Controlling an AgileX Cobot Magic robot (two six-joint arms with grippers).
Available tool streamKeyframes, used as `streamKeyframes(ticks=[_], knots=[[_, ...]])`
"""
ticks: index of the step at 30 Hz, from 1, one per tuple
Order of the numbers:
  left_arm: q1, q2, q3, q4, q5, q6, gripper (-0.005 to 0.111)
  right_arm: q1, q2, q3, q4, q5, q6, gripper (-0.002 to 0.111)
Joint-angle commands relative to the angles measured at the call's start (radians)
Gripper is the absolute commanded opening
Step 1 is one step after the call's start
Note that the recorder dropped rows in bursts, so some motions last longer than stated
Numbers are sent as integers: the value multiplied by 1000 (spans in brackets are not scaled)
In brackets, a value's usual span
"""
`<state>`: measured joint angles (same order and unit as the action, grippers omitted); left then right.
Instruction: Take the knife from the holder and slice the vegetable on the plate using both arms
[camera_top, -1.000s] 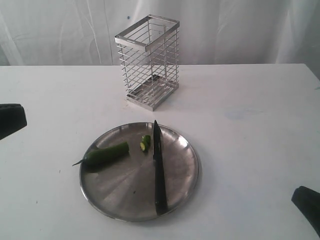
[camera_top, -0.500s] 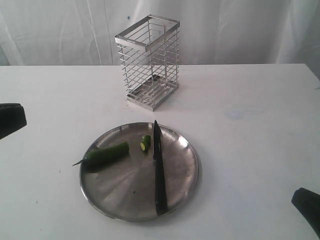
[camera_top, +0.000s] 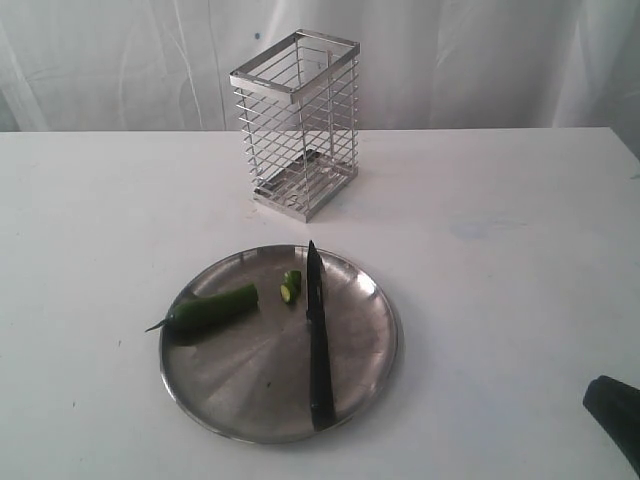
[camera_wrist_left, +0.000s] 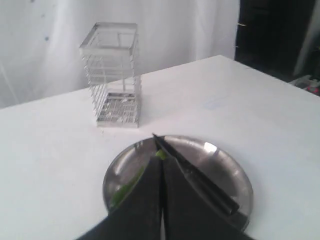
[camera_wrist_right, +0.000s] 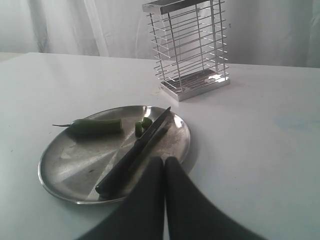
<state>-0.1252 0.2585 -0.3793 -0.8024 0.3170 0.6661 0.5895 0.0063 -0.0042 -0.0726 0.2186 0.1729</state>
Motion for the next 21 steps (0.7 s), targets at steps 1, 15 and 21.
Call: streamKeyframes(ticks=[1, 15, 21], knots=[[4, -159, 133, 298, -1, -377, 0, -3, -6, 4, -4, 1, -11, 0], [2, -259, 379, 535, -250, -588, 0, -3, -6, 4, -4, 3, -11, 0], [2, -259, 379, 576, -211, -588, 0, -3, -6, 4, -4, 3, -11, 0]])
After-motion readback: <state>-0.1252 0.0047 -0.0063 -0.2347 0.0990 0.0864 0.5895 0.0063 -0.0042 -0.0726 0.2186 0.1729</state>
